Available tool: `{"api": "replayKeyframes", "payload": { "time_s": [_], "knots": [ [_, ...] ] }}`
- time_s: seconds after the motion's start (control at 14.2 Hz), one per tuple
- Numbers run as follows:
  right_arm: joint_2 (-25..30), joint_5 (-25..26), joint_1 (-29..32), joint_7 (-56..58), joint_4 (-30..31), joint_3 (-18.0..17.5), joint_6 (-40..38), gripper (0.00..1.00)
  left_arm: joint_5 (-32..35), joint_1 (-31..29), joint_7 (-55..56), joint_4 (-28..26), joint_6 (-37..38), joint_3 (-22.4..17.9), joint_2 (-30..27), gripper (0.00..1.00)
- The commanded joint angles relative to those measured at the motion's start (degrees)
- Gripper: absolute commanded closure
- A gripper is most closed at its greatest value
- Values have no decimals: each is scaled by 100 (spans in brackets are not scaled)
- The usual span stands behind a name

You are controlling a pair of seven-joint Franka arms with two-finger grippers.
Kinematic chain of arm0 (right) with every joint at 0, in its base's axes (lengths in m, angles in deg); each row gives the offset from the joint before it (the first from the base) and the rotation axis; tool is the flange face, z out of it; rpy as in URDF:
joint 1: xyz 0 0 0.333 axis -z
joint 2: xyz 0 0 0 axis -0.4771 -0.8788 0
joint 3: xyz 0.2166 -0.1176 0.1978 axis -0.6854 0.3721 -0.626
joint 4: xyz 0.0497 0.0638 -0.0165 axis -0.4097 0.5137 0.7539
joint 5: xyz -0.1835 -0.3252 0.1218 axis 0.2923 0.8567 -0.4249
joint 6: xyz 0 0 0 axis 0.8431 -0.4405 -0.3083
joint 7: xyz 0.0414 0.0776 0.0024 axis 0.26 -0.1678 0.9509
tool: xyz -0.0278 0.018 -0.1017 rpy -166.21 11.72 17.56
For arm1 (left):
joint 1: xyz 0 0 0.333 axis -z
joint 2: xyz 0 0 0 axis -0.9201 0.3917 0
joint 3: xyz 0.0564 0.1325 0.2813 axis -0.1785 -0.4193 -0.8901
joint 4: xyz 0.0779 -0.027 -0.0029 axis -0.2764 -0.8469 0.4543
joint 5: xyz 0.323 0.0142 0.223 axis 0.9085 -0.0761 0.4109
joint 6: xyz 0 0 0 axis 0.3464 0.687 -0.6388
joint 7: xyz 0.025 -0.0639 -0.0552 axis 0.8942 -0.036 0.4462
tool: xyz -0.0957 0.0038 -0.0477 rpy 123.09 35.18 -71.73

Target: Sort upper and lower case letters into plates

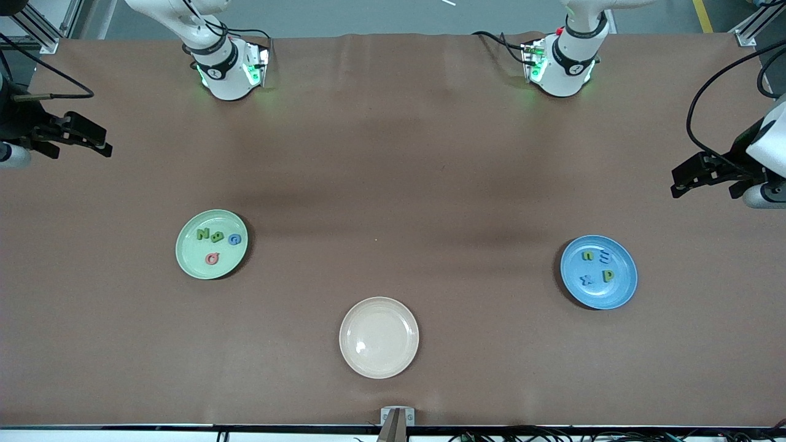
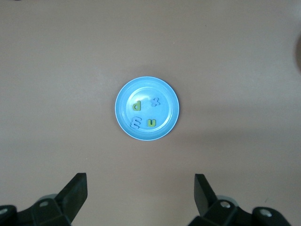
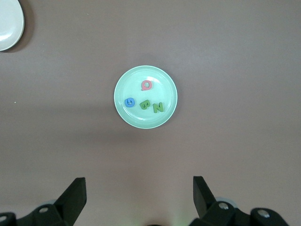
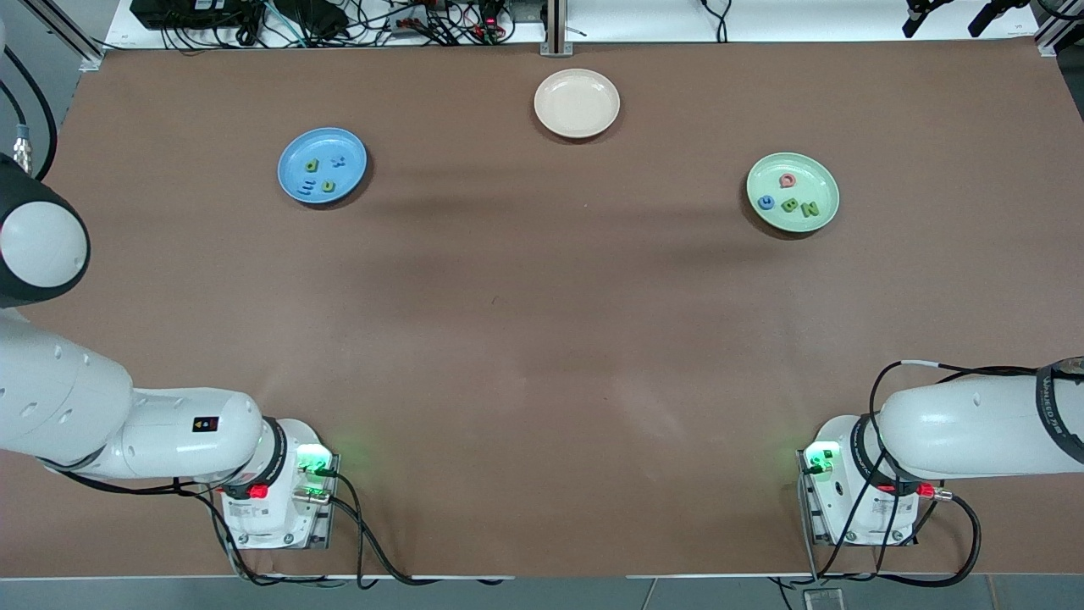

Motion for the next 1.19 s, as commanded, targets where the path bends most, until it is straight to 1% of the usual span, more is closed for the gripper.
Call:
{"api": "replayKeyframes", "payload": {
  "time_s": [0.0,0.56,1.12],
  "knots": [
    [213,45,18,77,228,1,83,0,25,42,70,6,47,-30,-73,0],
    [205,45,18,86,228,1,91,0,42,86,70,-3,38,-56,-73,0],
    [205,45,18,86,237,1,83,0,-2,51,70,-82,-6,-47,-248,0]
  ]
}}
